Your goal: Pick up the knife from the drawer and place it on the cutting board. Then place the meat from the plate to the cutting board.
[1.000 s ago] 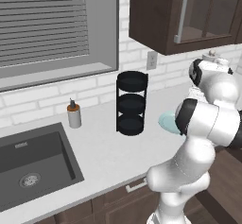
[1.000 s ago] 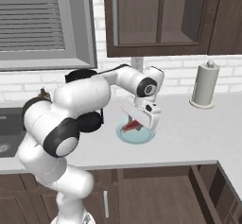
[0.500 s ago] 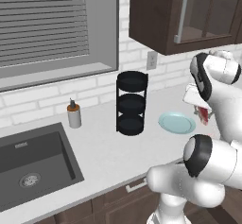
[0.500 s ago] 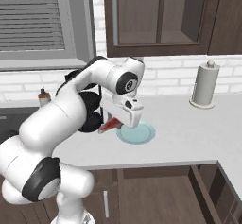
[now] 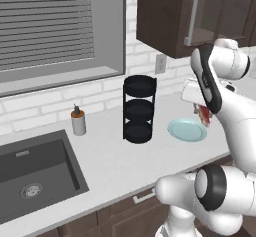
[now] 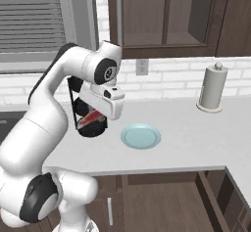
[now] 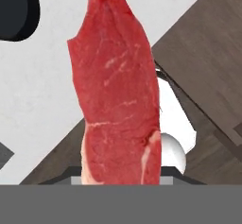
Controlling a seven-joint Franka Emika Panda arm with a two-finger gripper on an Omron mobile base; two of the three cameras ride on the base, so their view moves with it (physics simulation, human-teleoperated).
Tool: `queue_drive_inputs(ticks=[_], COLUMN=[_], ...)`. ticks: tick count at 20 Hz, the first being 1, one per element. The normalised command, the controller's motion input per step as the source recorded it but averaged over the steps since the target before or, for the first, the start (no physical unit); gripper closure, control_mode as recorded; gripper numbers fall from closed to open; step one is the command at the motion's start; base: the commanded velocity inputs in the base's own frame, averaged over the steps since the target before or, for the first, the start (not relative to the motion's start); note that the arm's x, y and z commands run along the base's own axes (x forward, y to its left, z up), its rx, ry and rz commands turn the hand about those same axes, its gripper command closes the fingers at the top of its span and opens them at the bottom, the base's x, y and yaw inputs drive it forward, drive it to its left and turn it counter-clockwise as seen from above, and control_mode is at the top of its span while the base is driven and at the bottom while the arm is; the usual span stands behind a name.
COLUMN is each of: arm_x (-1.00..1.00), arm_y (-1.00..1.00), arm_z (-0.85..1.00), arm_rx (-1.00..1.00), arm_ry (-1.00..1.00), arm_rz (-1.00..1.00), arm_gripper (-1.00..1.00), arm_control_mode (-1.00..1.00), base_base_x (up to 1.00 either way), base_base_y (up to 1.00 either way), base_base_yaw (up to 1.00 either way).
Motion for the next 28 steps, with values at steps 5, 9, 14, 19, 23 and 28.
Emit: queue_drive_inputs(ticks=[5,9,14,19,23,28], arm_x=[-0.23,-0.01,-0.17,0.0,0.0,0.0], arm_y=[0.51,0.31,0.33,0.0,0.0,0.0], arm_z=[0.21,-0.01,-0.04,0.0,0.0,0.0], arm_rx=[-0.06,-0.1,-0.09,0.0,0.0,0.0], arm_ry=[-0.09,-0.14,-0.12,0.0,0.0,0.0], arm_rz=[0.07,0.04,0.04,0.0,0.0,0.0], arm_gripper=[1.0,1.0,1.0,1.0,1.0,1.0], arm_control_mode=[-1.0,-1.0,-1.0,1.0,1.0,1.0], base_base_x=[0.0,0.0,0.0,-0.67,-1.0,-1.0], base_base_y=[0.0,0.0,0.0,0.27,0.4,0.82], base_base_yaw=[0.0,0.0,0.0,0.07,0.14,0.22])
